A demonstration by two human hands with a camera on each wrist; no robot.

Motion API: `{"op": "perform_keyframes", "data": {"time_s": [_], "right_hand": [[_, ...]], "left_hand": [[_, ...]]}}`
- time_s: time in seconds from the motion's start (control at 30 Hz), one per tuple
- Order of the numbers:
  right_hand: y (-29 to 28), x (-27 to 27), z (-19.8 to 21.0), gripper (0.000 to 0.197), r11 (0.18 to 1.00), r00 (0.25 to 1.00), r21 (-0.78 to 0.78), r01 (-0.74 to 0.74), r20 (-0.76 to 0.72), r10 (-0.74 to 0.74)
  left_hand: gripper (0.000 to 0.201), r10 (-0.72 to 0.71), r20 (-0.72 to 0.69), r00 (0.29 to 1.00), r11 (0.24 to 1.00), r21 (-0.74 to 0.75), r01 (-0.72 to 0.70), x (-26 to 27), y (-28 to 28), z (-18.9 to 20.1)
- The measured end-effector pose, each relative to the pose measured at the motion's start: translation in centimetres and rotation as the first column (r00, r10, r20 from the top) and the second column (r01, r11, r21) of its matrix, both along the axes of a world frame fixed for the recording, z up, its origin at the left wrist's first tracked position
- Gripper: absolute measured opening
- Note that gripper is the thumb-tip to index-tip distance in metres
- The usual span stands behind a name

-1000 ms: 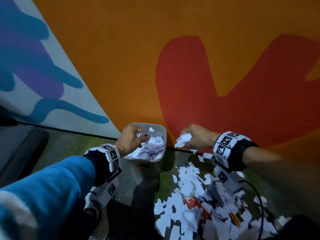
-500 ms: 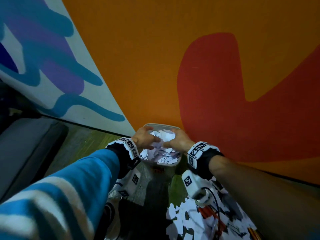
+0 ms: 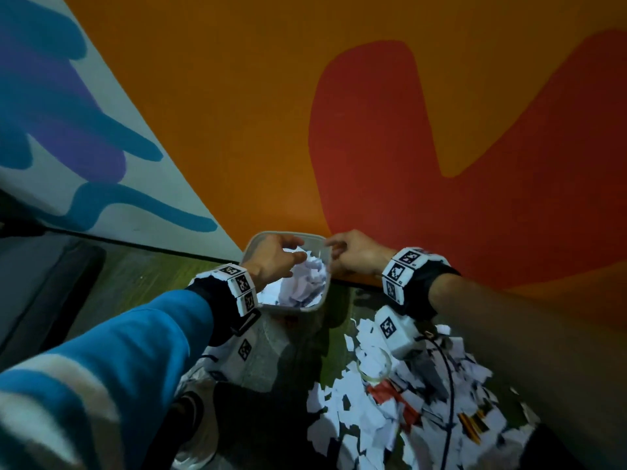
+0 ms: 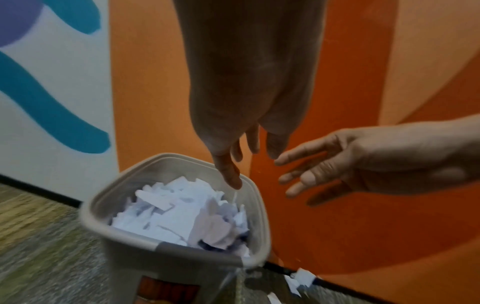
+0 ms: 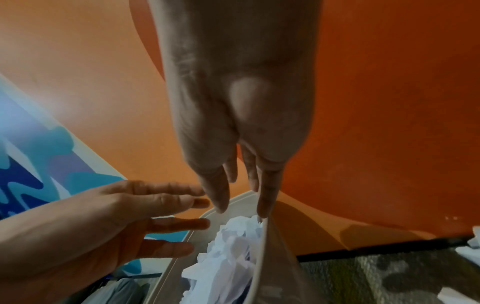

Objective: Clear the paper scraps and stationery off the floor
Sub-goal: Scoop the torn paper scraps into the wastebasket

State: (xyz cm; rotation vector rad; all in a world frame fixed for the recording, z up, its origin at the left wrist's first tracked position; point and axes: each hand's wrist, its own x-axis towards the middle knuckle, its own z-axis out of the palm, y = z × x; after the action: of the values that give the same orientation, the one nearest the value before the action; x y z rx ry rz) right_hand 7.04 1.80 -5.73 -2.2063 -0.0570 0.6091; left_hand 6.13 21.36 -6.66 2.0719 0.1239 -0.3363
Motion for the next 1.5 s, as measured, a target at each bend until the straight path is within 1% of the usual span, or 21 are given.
{"op": "perform_keyframes", "data": {"time_s": [0.07,0.17,0.27,0.37,0.4,0.47,0.57,0.63,0.73,0.77,0.83,0.9,0.97,1.0,1.07,1.1,1.13,1.2,1.33,1.4,1.5], "right_hand": [[-1.1,-0.6,0.9,0.058,0.999,1.000,0.025,-0.026,-0.003,0.026],[-5.3,-2.6,1.2,0.058,0.995,0.996,-0.047,-0.083,-0.026,0.081],[-10.8,-5.2,0.8,0.051,0.959,0.975,-0.186,-0.212,-0.103,0.196],[-17.6,-8.1,-0.4,0.036,0.943,0.953,-0.212,-0.256,-0.219,0.209],[-19.9,-9.1,-1.1,0.032,0.946,0.948,-0.207,-0.248,-0.254,0.193],[-24.9,-11.3,-2.8,0.027,0.935,0.950,-0.277,-0.221,-0.277,0.142],[-31.3,-14.8,-7.1,0.024,0.911,0.965,-0.391,-0.126,-0.261,0.022],[-34.7,-17.0,-11.0,0.023,0.911,0.958,-0.406,-0.069,-0.282,-0.053],[-37.7,-20.2,-16.4,0.033,0.905,0.930,-0.426,0.026,-0.322,-0.178],[-38.4,-21.2,-18.0,0.038,0.896,0.919,-0.440,0.050,-0.330,-0.214],[-39.9,-23.4,-21.5,0.050,0.888,0.901,-0.443,0.120,-0.327,-0.285],[-41.4,-25.4,-24.6,0.075,0.855,0.866,-0.448,0.262,-0.281,-0.413],[-42.7,-26.6,-26.4,0.100,0.794,0.832,-0.516,0.320,-0.247,-0.496],[-43.4,-27.1,-27.5,0.107,0.769,0.805,-0.530,0.356,-0.244,-0.541],[-43.8,-27.6,-28.7,0.114,0.733,0.743,-0.521,0.438,-0.248,-0.621],[-43.5,-27.7,-29.0,0.115,0.715,0.728,-0.540,0.444,-0.248,-0.639],[-42.9,-27.7,-29.4,0.116,0.694,0.717,-0.574,0.434,-0.247,-0.652],[-40.9,-28.0,-30.3,0.114,0.684,0.742,-0.591,0.428,-0.202,-0.639],[-36.6,-28.0,-31.6,0.110,0.773,0.860,-0.509,0.379,-0.115,-0.497],[-35.3,-28.1,-31.9,0.095,0.794,0.881,-0.497,0.351,-0.112,-0.459],[-33.7,-27.6,-31.3,0.063,0.806,0.907,-0.482,0.343,-0.054,-0.418]], "left_hand": [[0.036,-0.090,0.023,0.996,0.996,-0.009,0.090,-0.7,-1.7,0.3],[0.034,-0.241,0.026,0.970,0.970,-0.012,0.241,-2.2,-6.0,0.0],[0.034,-0.393,-0.002,0.919,0.919,-0.005,0.393,-3.6,-9.6,-1.4],[0.033,-0.522,-0.091,0.848,0.851,0.013,0.525,-4.8,-13.0,-3.7],[0.036,-0.552,-0.118,0.826,0.830,0.020,0.558,-5.1,-14.2,-4.6],[0.042,-0.589,-0.165,0.791,0.804,-0.021,0.594,-5.7,-17.2,-6.7],[0.033,-0.594,-0.159,0.788,0.803,-0.061,0.593,-6.9,-22.5,-10.2],[0.032,-0.595,-0.184,0.782,0.803,-0.099,0.588,-7.8,-26.1,-13.2],[0.041,-0.665,-0.195,0.721,0.738,-0.023,0.675,-9.3,-30.5,-17.4],[0.045,-0.706,-0.202,0.679,0.686,0.046,0.726,-9.8,-31.6,-18.7],[0.051,-0.790,-0.240,0.564,0.529,0.197,0.825,-10.8,-33.1,-21.1],[0.055,-0.831,-0.266,0.489,0.406,0.313,0.859,-11.6,-33.6,-23.1],[0.058,-0.843,-0.237,0.483,0.354,0.431,0.830,-12.0,-33.4,-24.8],[0.062,-0.850,-0.210,0.483,0.332,0.498,0.801,-12.1,-33.3,-25.5],[0.073,-0.864,-0.184,0.469,0.270,0.616,0.740,-12.3,-33.5,-26.6],[0.079,-0.863,-0.206,0.462,0.233,0.650,0.724,-12.4,-33.8,-26.9],[0.085,-0.857,-0.233,0.460,0.201,0.671,0.714,-12.5,-34.2,-27.2],[0.090,-0.839,-0.285,0.464,0.169,0.674,0.719,-12.8,-35.0,-27.8],[0.074,-0.830,-0.261,0.493,0.209,0.674,0.708,-13.5,-35.5,-28.4],[0.064,-0.851,-0.227,0.473,0.214,0.673,0.708,-13.8,-35.4,-28.4],[0.048,-0.906,-0.152,0.394,0.186,0.695,0.695,-14.0,-35.4,-28.5]]}}
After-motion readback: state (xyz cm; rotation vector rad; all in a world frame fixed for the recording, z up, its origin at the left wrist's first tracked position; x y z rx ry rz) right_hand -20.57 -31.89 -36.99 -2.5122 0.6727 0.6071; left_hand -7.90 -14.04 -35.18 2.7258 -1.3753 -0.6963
